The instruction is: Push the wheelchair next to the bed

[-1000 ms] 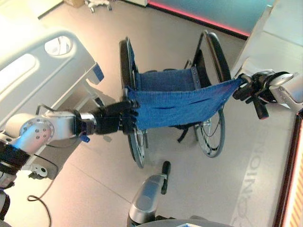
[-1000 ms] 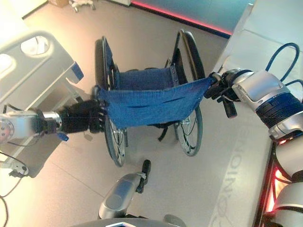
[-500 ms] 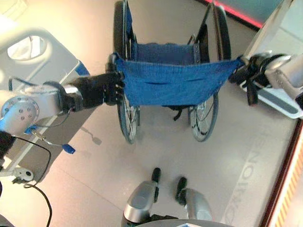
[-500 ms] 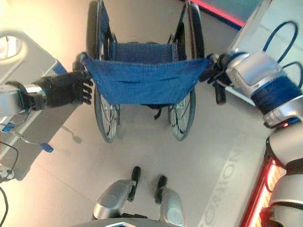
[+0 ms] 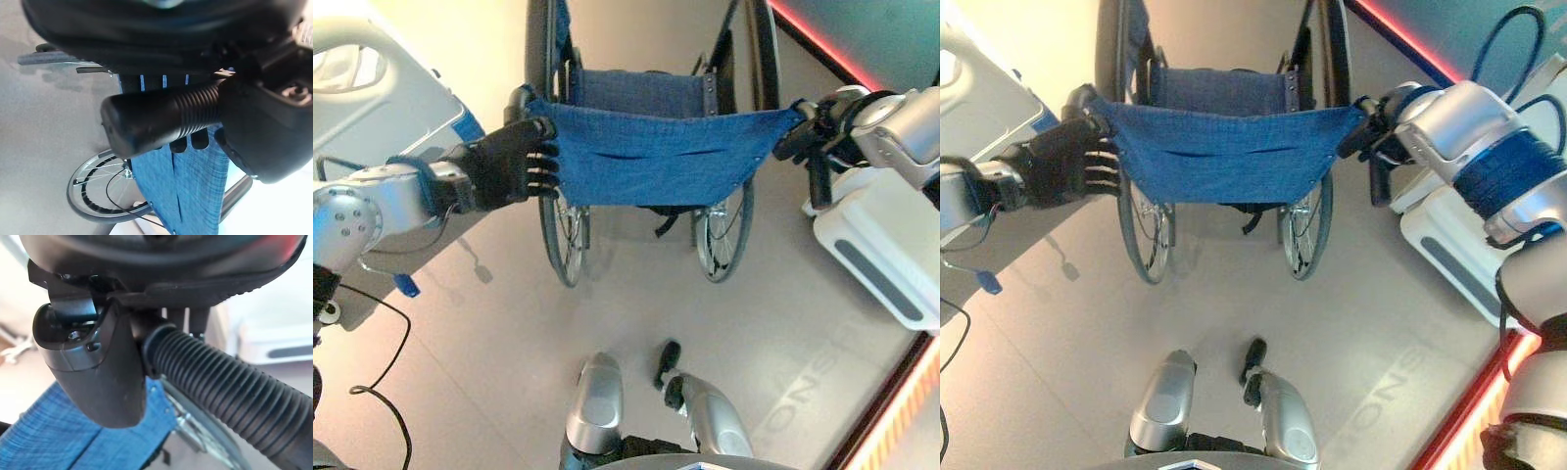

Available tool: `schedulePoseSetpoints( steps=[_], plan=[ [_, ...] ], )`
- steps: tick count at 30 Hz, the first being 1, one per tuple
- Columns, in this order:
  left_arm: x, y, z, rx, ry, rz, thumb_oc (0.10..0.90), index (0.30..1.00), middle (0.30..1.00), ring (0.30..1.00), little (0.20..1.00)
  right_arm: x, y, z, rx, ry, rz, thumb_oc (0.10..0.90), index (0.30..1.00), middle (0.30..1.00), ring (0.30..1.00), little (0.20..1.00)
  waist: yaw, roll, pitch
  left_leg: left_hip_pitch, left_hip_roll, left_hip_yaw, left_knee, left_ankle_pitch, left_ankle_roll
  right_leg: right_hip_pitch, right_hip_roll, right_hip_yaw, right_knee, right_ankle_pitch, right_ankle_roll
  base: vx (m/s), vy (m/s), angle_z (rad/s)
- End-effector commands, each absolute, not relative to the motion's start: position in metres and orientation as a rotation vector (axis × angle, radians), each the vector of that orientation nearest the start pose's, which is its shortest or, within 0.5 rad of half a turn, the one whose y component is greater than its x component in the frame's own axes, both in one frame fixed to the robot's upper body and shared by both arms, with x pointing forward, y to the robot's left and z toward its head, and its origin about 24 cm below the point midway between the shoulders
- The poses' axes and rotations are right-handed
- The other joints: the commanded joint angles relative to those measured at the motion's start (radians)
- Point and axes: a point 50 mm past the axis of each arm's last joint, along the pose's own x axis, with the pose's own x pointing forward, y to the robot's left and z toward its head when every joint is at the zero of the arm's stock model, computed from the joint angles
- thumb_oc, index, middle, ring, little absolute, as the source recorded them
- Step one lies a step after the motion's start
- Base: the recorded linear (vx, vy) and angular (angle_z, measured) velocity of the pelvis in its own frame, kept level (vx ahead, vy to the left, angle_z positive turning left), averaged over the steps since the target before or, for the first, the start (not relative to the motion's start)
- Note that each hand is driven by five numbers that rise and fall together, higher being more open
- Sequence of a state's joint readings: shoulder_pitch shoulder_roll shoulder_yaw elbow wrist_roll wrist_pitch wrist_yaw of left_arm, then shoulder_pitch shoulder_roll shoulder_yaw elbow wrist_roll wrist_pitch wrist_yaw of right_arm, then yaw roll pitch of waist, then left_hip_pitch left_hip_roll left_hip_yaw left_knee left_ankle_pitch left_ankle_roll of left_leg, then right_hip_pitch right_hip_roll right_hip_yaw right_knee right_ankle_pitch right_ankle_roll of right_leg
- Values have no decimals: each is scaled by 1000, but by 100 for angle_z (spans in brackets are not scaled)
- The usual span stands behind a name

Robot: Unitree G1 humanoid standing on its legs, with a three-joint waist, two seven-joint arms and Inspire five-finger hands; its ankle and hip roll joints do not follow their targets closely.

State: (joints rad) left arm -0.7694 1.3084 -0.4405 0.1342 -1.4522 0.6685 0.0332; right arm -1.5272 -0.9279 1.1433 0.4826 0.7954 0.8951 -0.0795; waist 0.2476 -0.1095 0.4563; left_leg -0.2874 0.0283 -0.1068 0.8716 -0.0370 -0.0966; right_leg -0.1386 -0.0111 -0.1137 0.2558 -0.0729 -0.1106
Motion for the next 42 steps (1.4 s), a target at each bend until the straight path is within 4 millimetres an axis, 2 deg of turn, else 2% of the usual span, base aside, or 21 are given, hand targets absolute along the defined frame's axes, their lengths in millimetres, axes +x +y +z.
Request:
schedulePoseSetpoints(
  steps=[1, 2, 5, 6, 10, 13, 15, 16, 18, 19, 21, 22, 25, 27, 28, 30, 31, 33, 37, 41, 42],
  plan=[
    [306, 265, 267, -42, 85, -231, 400, 300, 300, 300, 300, 360, -146, 342, -924, 31, 117, 400, 300, 300, 300, 300, -59, -40, -186, 0, -67, 83, -129, 92, 73, 149, -2, -17, -172, 105, 154, 391, -71, 73],
    [306, 266, 267, -45, 84, -227, 400, 300, 300, 300, 300, 360, -146, 341, -927, 31, 120, 400, 300, 300, 300, 300, -55, -36, -185, 8, -68, 96, -178, 98, 72, 158, 6, -16, -174, 99, 155, 377, -56, 50],
    [304, 266, 267, -64, 70, -215, 400, 300, 300, 300, 300, 365, -142, 336, -928, 22, 113, 400, 300, 300, 300, 300, -20, 15, -178, 10, -66, 211, -546, 190, 41, 228, 84, -42, -202, 50, 143, 453, -63, 30],
    [304, 265, 263, -65, 69, -218, 400, 300, 300, 300, 300, 367, -144, 331, -922, 26, 102, 400, 300, 300, 300, 300, 3, 33, -174, -14, -65, 279, -690, 252, 23, 271, 120, -61, -215, 32, 136, 495, -85, -7],
    [303, 262, 247, -59, 74, -249, 400, 300, 300, 300, 300, 377, -164, 308, -909, 75, 71, 400, 300, 300, 300, 300, 61, 55, -181, -64, -91, 350, -870, 329, 11, 365, 177, -82, -222, -16, 131, 552, -76, -14],
    [303, 262, 243, -65, 90, -239, 400, 300, 300, 300, 300, 383, -169, 298, -905, 100, 81, 400, 300, 300, 300, 300, 79, 50, -203, -45, -111, 360, -857, 300, 31, 390, 195, -92, -194, -62, 126, 658, -34, -32],
    [304, 267, 248, -57, 102, -217, 400, 300, 300, 300, 300, 388, -164, 295, -892, 105, 101, 400, 300, 300, 300, 300, 97, 25, -240, -3, -144, 316, -846, 219, 84, 395, 188, -91, -104, -95, 143, 621, 16, -38],
    [305, 268, 251, -57, 104, -216, 400, 300, 300, 300, 300, 389, -162, 295, -885, 102, 110, 400, 300, 300, 300, 300, 106, 15, -250, 0, -155, 309, -830, 201, 102, 397, 182, -93, -69, -79, 156, 402, 42, -42],
    [306, 271, 255, -56, 110, -213, 400, 300, 300, 300, 300, 390, -154, 296, -883, 79, 157, 400, 300, 300, 300, 300, 133, -20, -273, -1, -183, 324, -787, 142, 171, 377, 169, -95, 118, 96, 253, 395, 99, -9],
    [307, 271, 255, -53, 111, -212, 400, 300, 300, 300, 300, 390, -152, 297, -891, 72, 167, 400, 300, 300, 300, 300, 137, -20, -278, -3, -179, 327, -783, 138, 175, 368, 174, -92, 137, 124, 262, 377, 94, 11],
    [307, 273, 255, -43, 119, -207, 400, 300, 300, 300, 300, 390, -148, 299, -913, 59, 163, 400, 300, 300, 300, 300, 145, -28, -293, 26, -174, 302, -778, 124, 181, 324, 222, -44, 320, 292, 350, 430, 40, 23],
    [307, 273, 254, -44, 123, -214, 400, 300, 300, 300, 300, 390, -148, 301, -902, 56, 170, 400, 300, 300, 300, 300, 141, -31, -298, 39, -172, 288, -774, 121, 176, 302, 231, -31, 347, 328, 364, 505, 1, 18],
    [305, 271, 256, -37, 113, -238, 400, 300, 300, 300, 300, 388, -145, 310, -907, 43, 179, 400, 300, 300, 300, 300, 101, -32, -308, 65, -187, 229, -745, 110, 156, 233, 138, -14, 265, 221, 315, 473, -9, 24],
    [302, 270, 262, -40, 87, -248, 400, 300, 300, 300, 300, 385, -148, 324, -943, 23, 166, 400, 300, 300, 300, 300, 80, -8, -310, 55, -184, 170, -698, 114, 120, 220, 57, -49, 27, 41, 233, 329, -105, 28],
    [302, 269, 266, -41, 74, -251, 400, 300, 300, 300, 300, 385, -149, 327, -949, 14, 159, 400, 300, 300, 300, 300, 77, -2, -306, 52, -183, 152, -679, 117, 113, 203, 35, -47, -45, 30, 222, 250, -218, 47],
    [301, 267, 276, -48, 38, -262, 400, 300, 300, 300, 300, 383, -153, 340, -953, -22, 133, 400, 300, 300, 300, 300, 50, 17, -277, 72, -178, 77, -635, 96, 100, 133, -40, -40, -167, 73, 226, 237, -353, 73],
    [303, 263, 282, -37, 24, -275, 400, 300, 300, 300, 300, 381, -157, 347, -938, -38, 104, 400, 300, 300, 300, 300, 12, 21, -240, 121, -173, 14, -618, 10, 101, 49, -141, -7, -211, 197, 278, 397, -504, 93],
    [306, 262, 286, -11, 36, -271, 400, 300, 300, 300, 300, 377, -156, 352, -924, -42, 97, 400, 300, 300, 300, 300, -15, 20, -211, 187, -141, -35, -613, -71, 95, -22, -222, 31, -241, 296, 317, 595, -568, 129],
    [309, 269, 287, 17, 62, -249, 400, 300, 300, 300, 300, 368, -150, 359, -913, -35, 106, 400, 300, 300, 300, 300, -44, 9, -208, 263, -76, -74, -590, -117, 79, -44, -217, 76, -202, 302, 335, 490, -355, 103],
    [309, 271, 278, -10, 79, -258, 400, 300, 300, 300, 300, 368, -149, 361, -903, -19, 120, 400, 300, 300, 300, 300, -44, -19, -250, 267, -20, -77, -522, -61, 53, -13, -174, 29, -169, 229, 318, 410, -246, 56],
    [306, 271, 270, -22, 88, -258, 400, 300, 300, 300, 300, 369, -148, 359, -906, -3, 125, 400, 300, 300, 300, 300, -48, -30, -273, 266, 27, -73, -458, 19, 27, -8, -138, 7, -150, 189, 283, 395, -314, 9]
  ],
)
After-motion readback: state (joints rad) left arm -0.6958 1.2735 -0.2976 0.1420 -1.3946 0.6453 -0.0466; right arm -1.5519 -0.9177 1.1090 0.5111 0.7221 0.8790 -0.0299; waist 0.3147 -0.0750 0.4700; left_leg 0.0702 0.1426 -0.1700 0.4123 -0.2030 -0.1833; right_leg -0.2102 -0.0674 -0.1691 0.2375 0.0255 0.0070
